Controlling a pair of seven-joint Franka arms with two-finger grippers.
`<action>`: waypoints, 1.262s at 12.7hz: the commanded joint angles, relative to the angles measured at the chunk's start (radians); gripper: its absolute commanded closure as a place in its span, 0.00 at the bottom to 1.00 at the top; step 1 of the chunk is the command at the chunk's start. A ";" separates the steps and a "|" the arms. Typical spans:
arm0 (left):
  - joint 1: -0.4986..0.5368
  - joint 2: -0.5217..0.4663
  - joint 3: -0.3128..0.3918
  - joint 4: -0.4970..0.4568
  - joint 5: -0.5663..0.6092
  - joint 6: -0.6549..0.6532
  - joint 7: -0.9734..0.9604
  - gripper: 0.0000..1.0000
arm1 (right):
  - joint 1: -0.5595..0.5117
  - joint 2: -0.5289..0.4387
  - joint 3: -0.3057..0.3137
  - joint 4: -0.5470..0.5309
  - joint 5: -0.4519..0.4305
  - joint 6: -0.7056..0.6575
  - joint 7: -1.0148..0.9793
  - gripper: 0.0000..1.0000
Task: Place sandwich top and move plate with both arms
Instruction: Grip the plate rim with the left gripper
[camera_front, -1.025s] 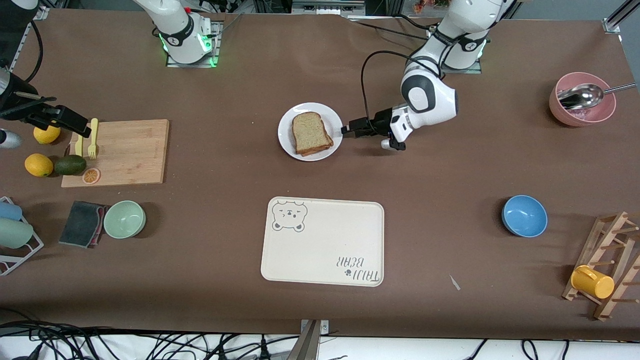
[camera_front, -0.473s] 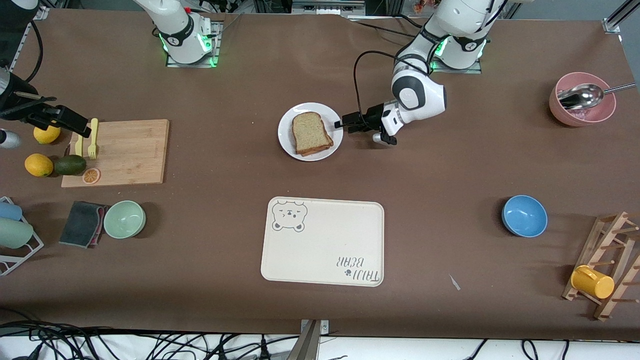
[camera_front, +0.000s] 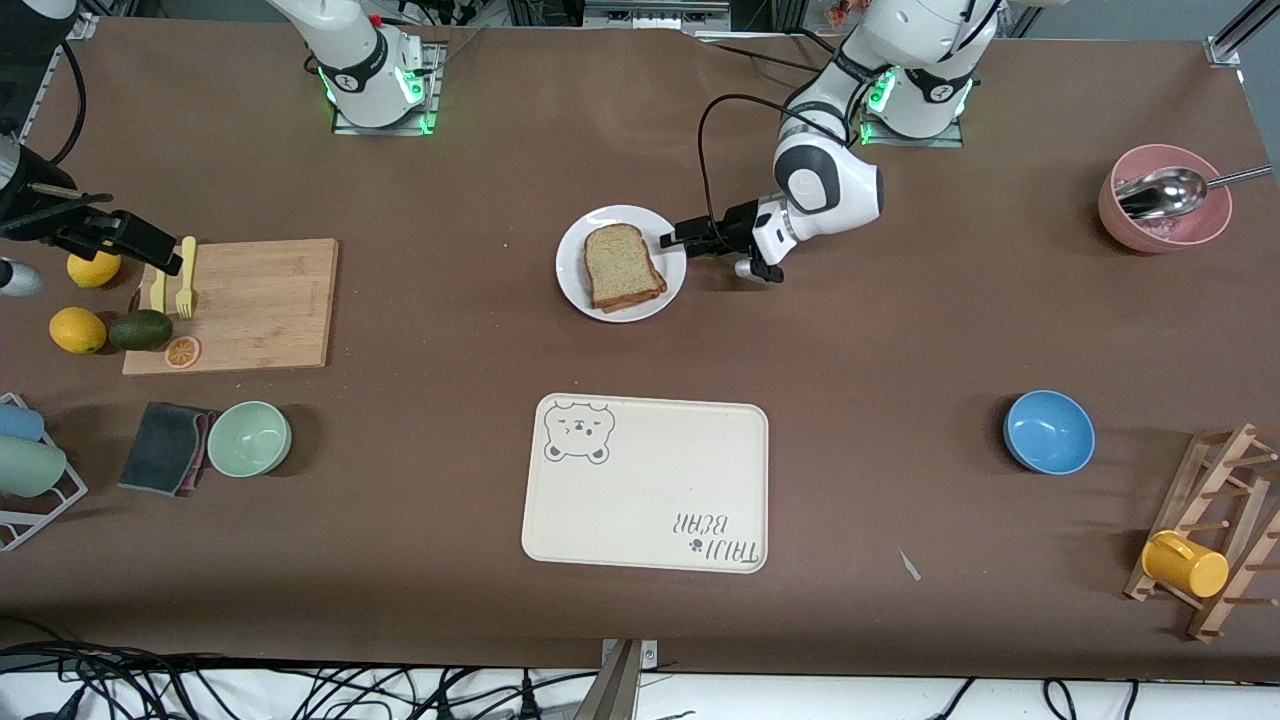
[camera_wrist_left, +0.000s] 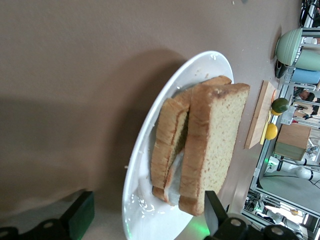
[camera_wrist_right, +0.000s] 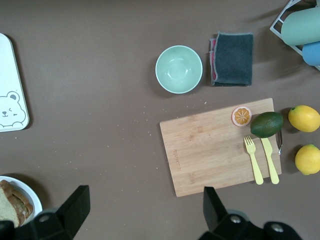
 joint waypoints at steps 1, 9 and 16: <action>-0.019 0.008 -0.003 0.018 -0.041 0.014 0.003 0.19 | -0.020 0.003 0.014 0.020 0.018 -0.012 -0.020 0.00; -0.022 0.038 -0.002 0.020 -0.037 0.014 0.017 0.60 | -0.020 0.001 0.014 0.020 0.018 -0.010 -0.020 0.00; -0.023 0.061 -0.002 0.038 -0.041 0.014 0.015 0.69 | -0.020 -0.003 0.006 0.020 0.018 -0.013 -0.029 0.00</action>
